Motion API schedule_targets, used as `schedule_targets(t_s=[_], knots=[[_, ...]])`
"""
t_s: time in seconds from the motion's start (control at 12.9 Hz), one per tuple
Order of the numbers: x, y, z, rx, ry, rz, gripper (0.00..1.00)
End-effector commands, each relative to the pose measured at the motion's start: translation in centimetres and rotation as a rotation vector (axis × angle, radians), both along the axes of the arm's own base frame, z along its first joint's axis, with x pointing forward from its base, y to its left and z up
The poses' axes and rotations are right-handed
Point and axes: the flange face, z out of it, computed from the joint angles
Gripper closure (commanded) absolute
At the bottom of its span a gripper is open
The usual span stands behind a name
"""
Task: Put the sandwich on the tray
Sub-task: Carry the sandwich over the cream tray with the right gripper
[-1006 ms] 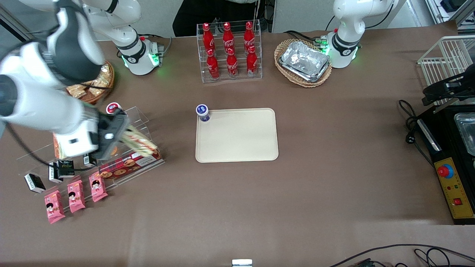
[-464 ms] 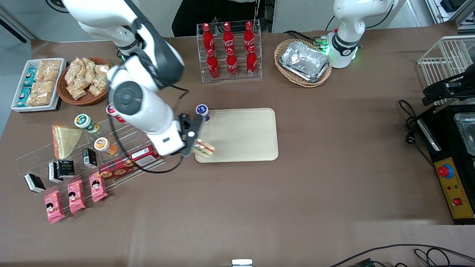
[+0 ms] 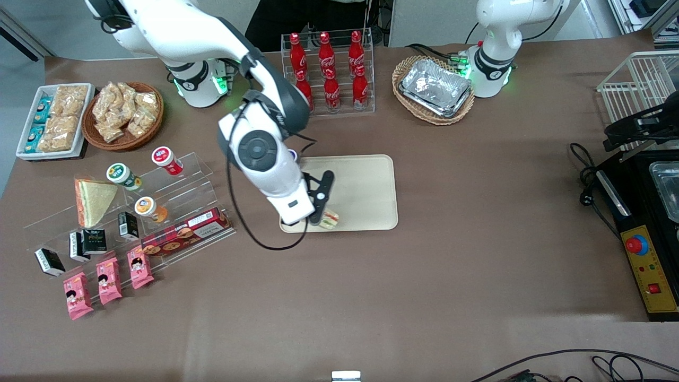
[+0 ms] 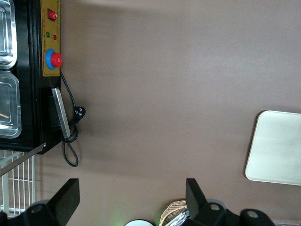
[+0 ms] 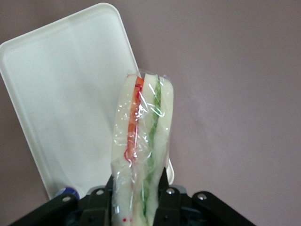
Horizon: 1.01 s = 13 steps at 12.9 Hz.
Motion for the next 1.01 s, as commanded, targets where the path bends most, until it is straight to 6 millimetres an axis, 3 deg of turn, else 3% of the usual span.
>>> schedule_targets(t_s=[0.0, 0.31, 0.54, 0.93], knots=[[-0.7, 2.8, -2.7, -0.009, -0.035, 0.023, 0.68], [-3.3, 7.4, -6.8, -0.075, -0.125, 0.164, 0.68], [-5.0, 9.5, -9.7, -0.099, -0.143, 0.225, 0.68], [-5.9, 9.5, -12.5, -0.180, -0.161, 0.293, 0.65]])
